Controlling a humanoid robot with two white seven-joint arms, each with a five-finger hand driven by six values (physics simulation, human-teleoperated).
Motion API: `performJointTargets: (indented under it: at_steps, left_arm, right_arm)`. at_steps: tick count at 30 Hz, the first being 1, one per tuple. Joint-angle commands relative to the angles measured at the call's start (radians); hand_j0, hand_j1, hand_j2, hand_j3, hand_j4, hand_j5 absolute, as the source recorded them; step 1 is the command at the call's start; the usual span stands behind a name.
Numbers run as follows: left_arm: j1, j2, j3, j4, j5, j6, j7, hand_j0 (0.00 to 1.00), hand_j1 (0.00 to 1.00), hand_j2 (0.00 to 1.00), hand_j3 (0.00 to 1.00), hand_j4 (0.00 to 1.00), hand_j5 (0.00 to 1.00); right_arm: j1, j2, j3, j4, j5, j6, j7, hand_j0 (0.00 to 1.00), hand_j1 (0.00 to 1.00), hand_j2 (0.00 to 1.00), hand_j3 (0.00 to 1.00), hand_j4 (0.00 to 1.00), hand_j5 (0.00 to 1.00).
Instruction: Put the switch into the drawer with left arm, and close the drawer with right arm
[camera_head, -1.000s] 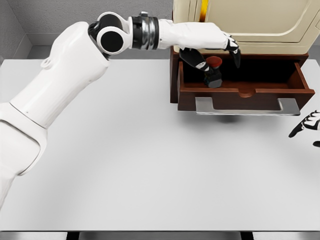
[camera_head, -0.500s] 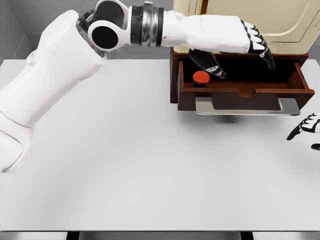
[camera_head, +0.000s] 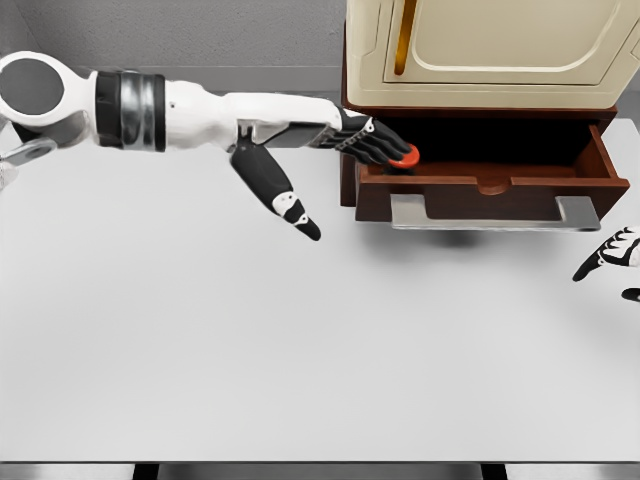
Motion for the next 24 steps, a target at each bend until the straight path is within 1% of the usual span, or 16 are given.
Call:
performJointTargets:
  at_steps: [1,2,3,4,6,7,10,13,17,19,20,22,24]
  left_arm:
    - [-0.002,-0.026,0.033,-0.005,0.133,0.149,-0.062,1.0,1.0,1.0,1.0,1.0,1.0]
    - [-0.002,-0.035,0.046,-0.005,0.147,0.268,0.098,1.0,1.0,1.0,1.0,1.0,1.0]
    - [-0.002,-0.05,0.048,-0.005,0.156,0.318,0.188,1.0,1.0,1.0,1.0,1.0,1.0]
    - [0.002,-0.061,0.048,-0.005,0.158,0.315,0.205,1.0,1.0,1.0,1.0,1.0,1.0]
    - [0.002,-0.058,0.054,-0.003,0.171,0.293,0.175,1.0,1.0,1.0,1.0,1.0,1.0]
    - [0.002,-0.052,0.069,-0.003,0.208,0.295,0.175,1.0,1.0,1.0,1.0,1.0,1.0]
    - [0.003,-0.064,0.071,-0.003,0.215,0.293,0.165,1.0,1.0,1.0,1.0,1.0,1.0]
    - [0.006,-0.104,0.071,0.011,0.211,0.296,0.167,1.0,1.0,1.0,1.0,1.0,1.0]
    - [0.023,-0.159,0.071,0.104,0.205,0.296,0.169,1.0,1.0,1.0,1.0,1.0,1.0]
    - [0.029,-0.167,0.071,0.117,0.205,0.296,0.167,1.0,1.0,1.0,1.0,1.0,1.0]
    - [0.041,-0.168,0.071,0.12,0.201,0.296,0.167,1.0,1.0,1.0,1.0,1.0,1.0]
    - [0.044,-0.181,0.071,0.147,0.201,0.296,0.167,1.0,1.0,1.0,1.0,1.0,1.0]
    - [0.048,-0.182,0.069,0.158,0.193,0.296,0.167,1.0,1.0,1.0,1.0,1.0,1.0]
  right_arm:
    - [0.0,-0.001,0.0,0.0,-0.006,0.003,0.0,0.68,0.68,0.68,0.68,0.68,0.68]
    - [0.0,-0.001,0.0,0.0,-0.006,0.003,0.0,0.68,0.68,0.68,0.68,0.68,0.68]
    - [0.0,-0.001,0.002,0.0,-0.006,0.003,0.0,0.68,0.68,0.68,0.68,0.68,0.68]
    - [0.0,-0.001,0.002,0.0,-0.006,0.003,0.0,0.68,0.68,0.68,0.68,0.68,0.68]
    - [0.0,-0.001,0.002,0.0,-0.006,0.003,0.0,0.68,0.68,0.68,0.68,0.68,0.68]
    - [0.0,-0.001,0.002,0.0,-0.006,0.003,0.0,0.68,0.68,0.68,0.68,0.68,0.68]
    - [0.0,-0.001,0.003,0.0,-0.006,0.003,0.0,0.68,0.68,0.68,0.68,0.68,0.68]
    - [0.0,-0.001,0.003,0.0,-0.006,0.003,0.0,0.68,0.68,0.68,0.68,0.68,0.68]
    - [0.0,-0.001,0.003,0.0,-0.006,0.003,0.0,0.68,0.68,0.68,0.68,0.68,0.68]
    - [0.0,-0.001,0.003,0.0,-0.006,0.003,0.0,0.68,0.68,0.68,0.68,0.68,0.68]
    - [-0.002,-0.001,0.003,0.0,-0.006,0.003,0.0,0.68,0.68,0.68,0.68,0.68,0.68]
    - [-0.011,-0.001,0.003,0.0,-0.006,0.003,0.0,0.68,0.68,0.68,0.68,0.68,0.68]
    - [-0.012,-0.001,0.003,0.0,-0.006,0.003,0.0,0.68,0.68,0.68,0.68,0.68,0.68]
